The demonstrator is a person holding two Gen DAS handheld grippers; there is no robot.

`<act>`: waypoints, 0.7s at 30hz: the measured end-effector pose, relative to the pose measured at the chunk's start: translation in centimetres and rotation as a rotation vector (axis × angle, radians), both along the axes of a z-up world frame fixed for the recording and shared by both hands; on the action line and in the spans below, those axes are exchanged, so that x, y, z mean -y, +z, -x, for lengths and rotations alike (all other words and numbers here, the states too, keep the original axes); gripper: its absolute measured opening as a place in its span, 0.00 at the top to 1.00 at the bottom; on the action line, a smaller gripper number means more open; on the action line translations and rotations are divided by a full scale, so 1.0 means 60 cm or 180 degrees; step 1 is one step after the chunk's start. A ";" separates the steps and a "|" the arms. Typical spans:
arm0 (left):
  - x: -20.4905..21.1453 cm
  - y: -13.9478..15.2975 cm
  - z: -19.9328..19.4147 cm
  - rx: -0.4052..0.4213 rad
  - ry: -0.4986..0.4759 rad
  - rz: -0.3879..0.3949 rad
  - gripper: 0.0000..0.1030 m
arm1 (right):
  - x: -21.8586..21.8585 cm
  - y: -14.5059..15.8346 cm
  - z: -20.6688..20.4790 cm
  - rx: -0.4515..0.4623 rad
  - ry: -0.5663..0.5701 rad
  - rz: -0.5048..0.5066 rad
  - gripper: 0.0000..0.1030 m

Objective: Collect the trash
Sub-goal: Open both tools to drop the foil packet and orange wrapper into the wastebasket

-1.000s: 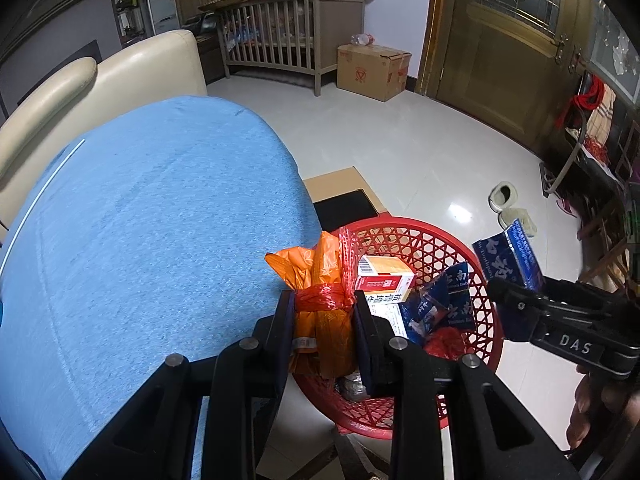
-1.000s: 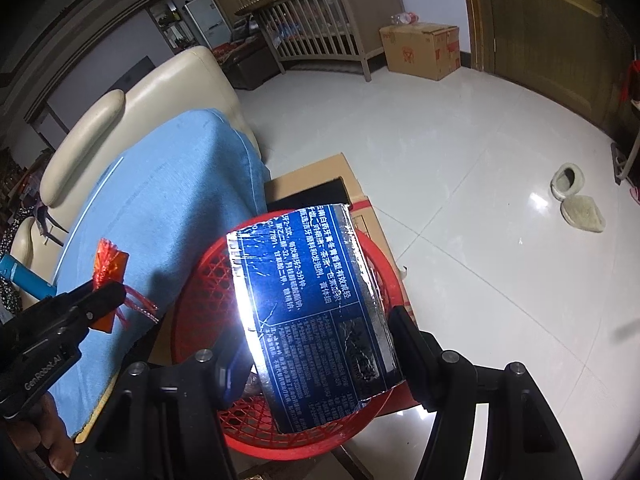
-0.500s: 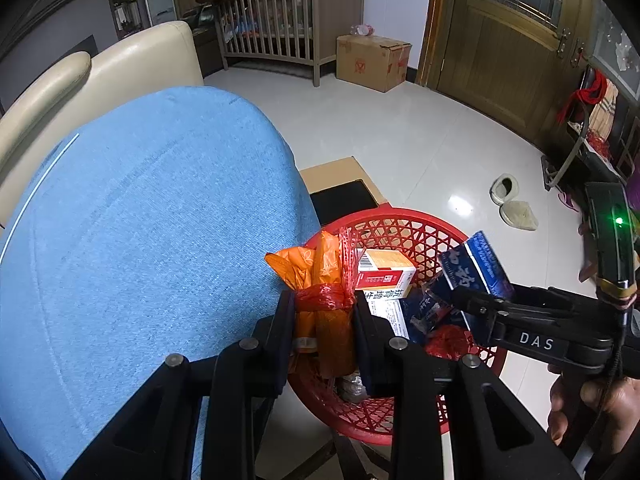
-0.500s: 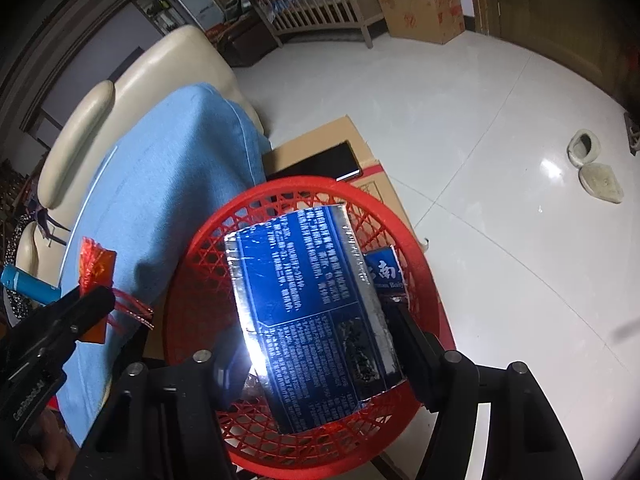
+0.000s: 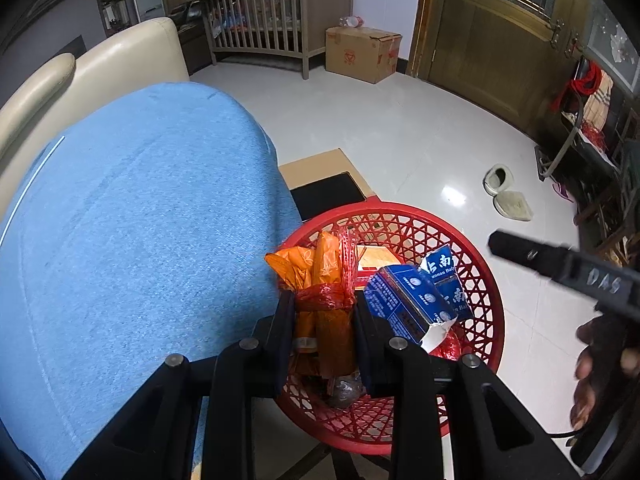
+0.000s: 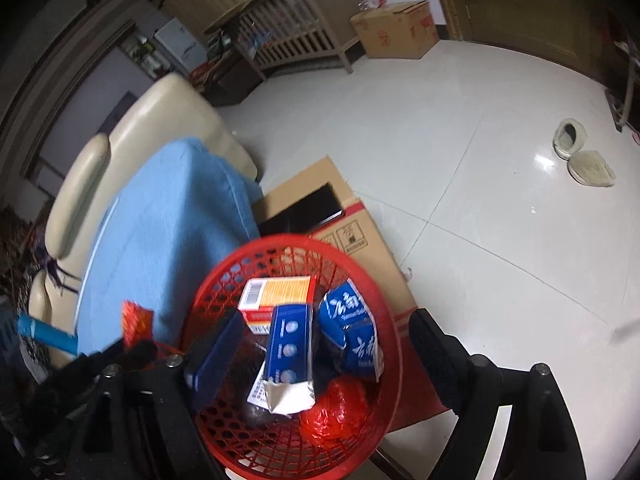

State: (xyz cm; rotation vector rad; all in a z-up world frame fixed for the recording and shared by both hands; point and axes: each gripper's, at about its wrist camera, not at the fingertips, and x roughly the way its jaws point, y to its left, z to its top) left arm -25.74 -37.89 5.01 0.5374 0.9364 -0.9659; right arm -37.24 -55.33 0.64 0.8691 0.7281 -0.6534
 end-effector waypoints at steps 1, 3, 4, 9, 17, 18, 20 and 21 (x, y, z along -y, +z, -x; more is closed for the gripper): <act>0.003 -0.001 0.001 -0.0005 -0.0009 -0.0006 0.72 | 0.003 0.003 0.005 0.0022 -0.0033 0.0011 0.16; 0.009 -0.005 0.004 -0.0012 -0.0034 -0.0024 0.72 | 0.006 0.009 0.012 0.0061 -0.0075 0.0029 0.16; 0.011 -0.006 0.005 -0.0014 -0.0040 -0.0029 0.72 | 0.008 0.012 0.017 0.0086 -0.0105 0.0042 0.16; 0.024 -0.017 0.010 -0.0043 -0.0078 -0.0064 0.72 | 0.014 0.021 0.032 0.0130 -0.0164 0.0055 0.16; 0.021 -0.020 0.009 -0.0137 -0.0129 -0.0023 0.72 | 0.017 0.021 0.041 0.0148 -0.0191 0.0032 0.16; 0.021 -0.020 0.009 -0.0154 -0.0143 -0.0013 0.72 | 0.016 0.022 0.041 0.0152 -0.0188 0.0037 0.16; 0.021 -0.022 0.010 -0.0152 -0.0158 -0.0016 0.72 | 0.014 0.024 0.041 0.0167 -0.0188 0.0045 0.16; 0.022 -0.023 0.010 -0.0158 -0.0166 -0.0021 0.72 | 0.014 0.025 0.041 0.0177 -0.0191 0.0048 0.16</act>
